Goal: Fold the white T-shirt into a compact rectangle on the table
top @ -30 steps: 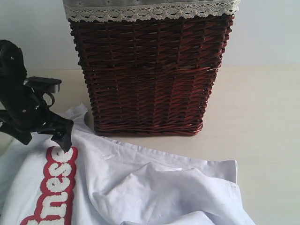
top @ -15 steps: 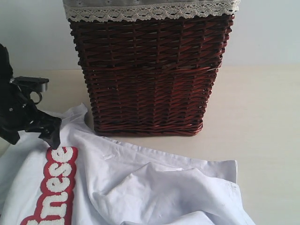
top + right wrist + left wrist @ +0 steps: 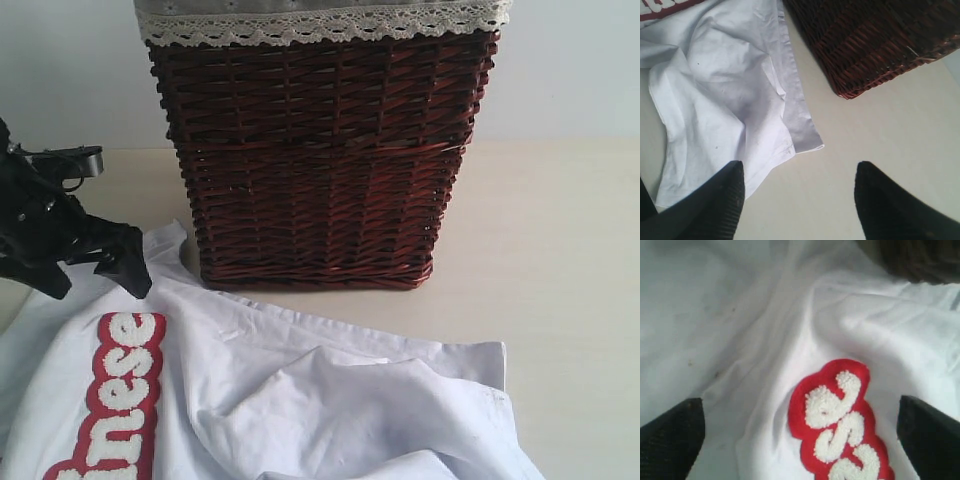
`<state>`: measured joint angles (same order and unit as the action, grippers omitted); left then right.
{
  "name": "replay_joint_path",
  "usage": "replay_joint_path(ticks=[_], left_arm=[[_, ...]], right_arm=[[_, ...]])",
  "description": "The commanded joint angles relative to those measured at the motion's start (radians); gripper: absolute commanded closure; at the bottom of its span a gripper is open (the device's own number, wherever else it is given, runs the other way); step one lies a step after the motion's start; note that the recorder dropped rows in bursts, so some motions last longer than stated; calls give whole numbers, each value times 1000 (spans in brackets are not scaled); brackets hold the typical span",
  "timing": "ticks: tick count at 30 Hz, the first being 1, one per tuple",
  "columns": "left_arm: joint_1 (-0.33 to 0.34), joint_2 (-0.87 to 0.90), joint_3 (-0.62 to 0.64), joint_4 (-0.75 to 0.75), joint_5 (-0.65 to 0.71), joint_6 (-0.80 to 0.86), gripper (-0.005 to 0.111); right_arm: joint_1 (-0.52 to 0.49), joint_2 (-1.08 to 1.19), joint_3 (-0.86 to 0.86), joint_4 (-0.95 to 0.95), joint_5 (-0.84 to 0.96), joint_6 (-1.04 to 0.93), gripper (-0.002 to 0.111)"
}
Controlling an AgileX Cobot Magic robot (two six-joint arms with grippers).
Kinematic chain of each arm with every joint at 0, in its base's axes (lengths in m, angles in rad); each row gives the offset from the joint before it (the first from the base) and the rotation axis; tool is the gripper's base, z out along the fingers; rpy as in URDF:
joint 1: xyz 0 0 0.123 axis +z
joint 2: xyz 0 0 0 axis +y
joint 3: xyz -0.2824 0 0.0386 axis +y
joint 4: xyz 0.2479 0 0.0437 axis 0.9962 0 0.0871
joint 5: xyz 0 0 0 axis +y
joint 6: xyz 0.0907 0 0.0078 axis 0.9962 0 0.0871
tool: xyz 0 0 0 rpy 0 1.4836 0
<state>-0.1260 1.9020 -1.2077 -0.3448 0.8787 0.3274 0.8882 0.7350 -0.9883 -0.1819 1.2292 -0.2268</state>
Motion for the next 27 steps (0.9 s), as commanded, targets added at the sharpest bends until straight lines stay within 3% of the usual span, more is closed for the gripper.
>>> replay_joint_path(ticks=[1,7,9,11,13,14,20,24,27], left_arm=[[0,-7,-5,22,-1,35,7],[-4,-5,-5,16,-1,33,7],[-4,-5,-5,22,-1,-4,17],[-4,-5,-5,34,-1,-48,44],[-4,-5,-5,34,-8,-48,91],[-2,-5,-5,37,0,-37,105],[-2,-5,-5,74,9,-104,106],[9,-5,-5,252,48,-227,106],[55,-23,-5,322,53,-311,107]], right_arm=[[-4,-1,-7,-8,-8,4,46],[-4,-1,-7,-8,-8,4,46],[-4,-1,-7,-8,-8,4,46],[-4,-1,-7,-8,-8,4,46],[-4,-1,-7,-8,-8,4,46],[-4,-1,-7,-8,-8,4,46],[-4,-1,-7,-8,-8,4,46],[-4,-1,-7,-8,-8,11,46],[-4,-1,-7,-8,-8,11,46]])
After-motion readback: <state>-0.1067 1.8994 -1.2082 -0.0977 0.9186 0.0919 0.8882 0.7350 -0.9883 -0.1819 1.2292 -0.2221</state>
